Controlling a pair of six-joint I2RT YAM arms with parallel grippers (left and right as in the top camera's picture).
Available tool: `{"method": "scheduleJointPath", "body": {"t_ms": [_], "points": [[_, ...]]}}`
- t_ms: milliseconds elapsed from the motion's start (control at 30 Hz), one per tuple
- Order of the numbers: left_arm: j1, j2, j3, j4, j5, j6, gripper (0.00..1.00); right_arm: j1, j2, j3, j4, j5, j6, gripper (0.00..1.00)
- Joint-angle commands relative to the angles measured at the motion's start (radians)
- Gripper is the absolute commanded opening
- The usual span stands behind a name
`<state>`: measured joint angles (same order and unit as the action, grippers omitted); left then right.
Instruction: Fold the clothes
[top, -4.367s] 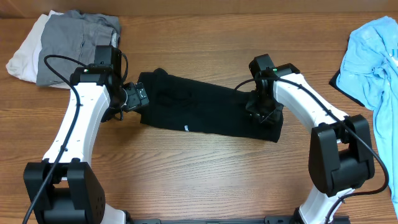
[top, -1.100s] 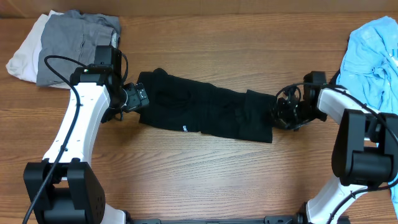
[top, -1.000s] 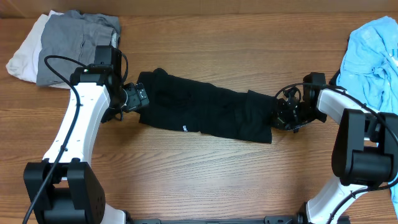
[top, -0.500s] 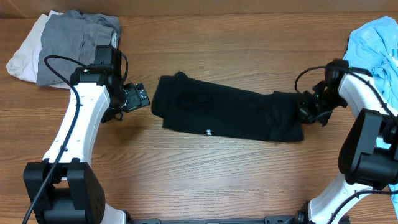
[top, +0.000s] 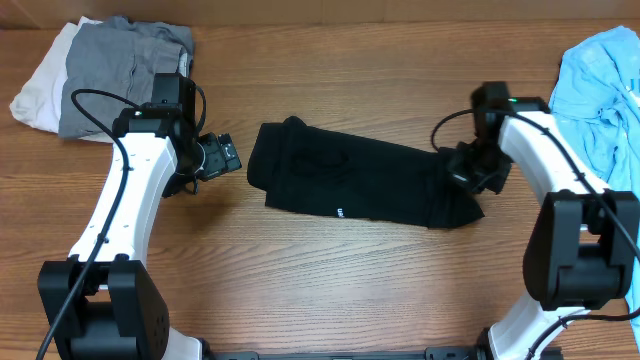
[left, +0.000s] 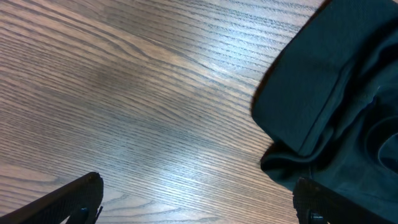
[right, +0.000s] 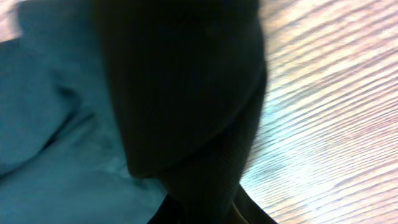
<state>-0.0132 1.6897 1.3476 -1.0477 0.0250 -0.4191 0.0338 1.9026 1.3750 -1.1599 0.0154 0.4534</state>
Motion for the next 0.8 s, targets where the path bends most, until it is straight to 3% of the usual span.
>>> {"method": "scheduleJointPath", "body": {"t_ms": [0, 333, 433, 567, 600, 667, 767], "points": [[-0.008, 0.005, 0.003, 0.002, 0.002, -0.007, 1.00, 0.059, -0.029, 0.041, 0.010, 0.043, 0.057, 0.04], [-0.008, 0.005, 0.003, 0.005, 0.002, -0.007, 1.00, 0.230, -0.029, 0.041, 0.063, 0.016, 0.164, 0.04], [-0.008, 0.005, 0.003, 0.005, 0.002, -0.007, 1.00, 0.274, -0.029, 0.041, 0.087, 0.016, 0.176, 0.11], [-0.008, 0.005, 0.003, 0.004, 0.002, -0.007, 1.00, 0.315, -0.029, 0.041, 0.100, 0.016, 0.214, 0.25], [-0.008, 0.005, 0.003, 0.004, 0.002, -0.007, 1.00, 0.323, -0.029, 0.041, 0.105, 0.012, 0.214, 0.33], [-0.008, 0.005, 0.003, 0.004, 0.002, -0.007, 1.00, 0.332, -0.029, 0.041, 0.108, 0.009, 0.214, 0.58], [-0.008, 0.005, 0.003, 0.005, 0.002, -0.007, 1.00, 0.336, -0.029, 0.041, 0.107, 0.008, 0.213, 0.73]]}}
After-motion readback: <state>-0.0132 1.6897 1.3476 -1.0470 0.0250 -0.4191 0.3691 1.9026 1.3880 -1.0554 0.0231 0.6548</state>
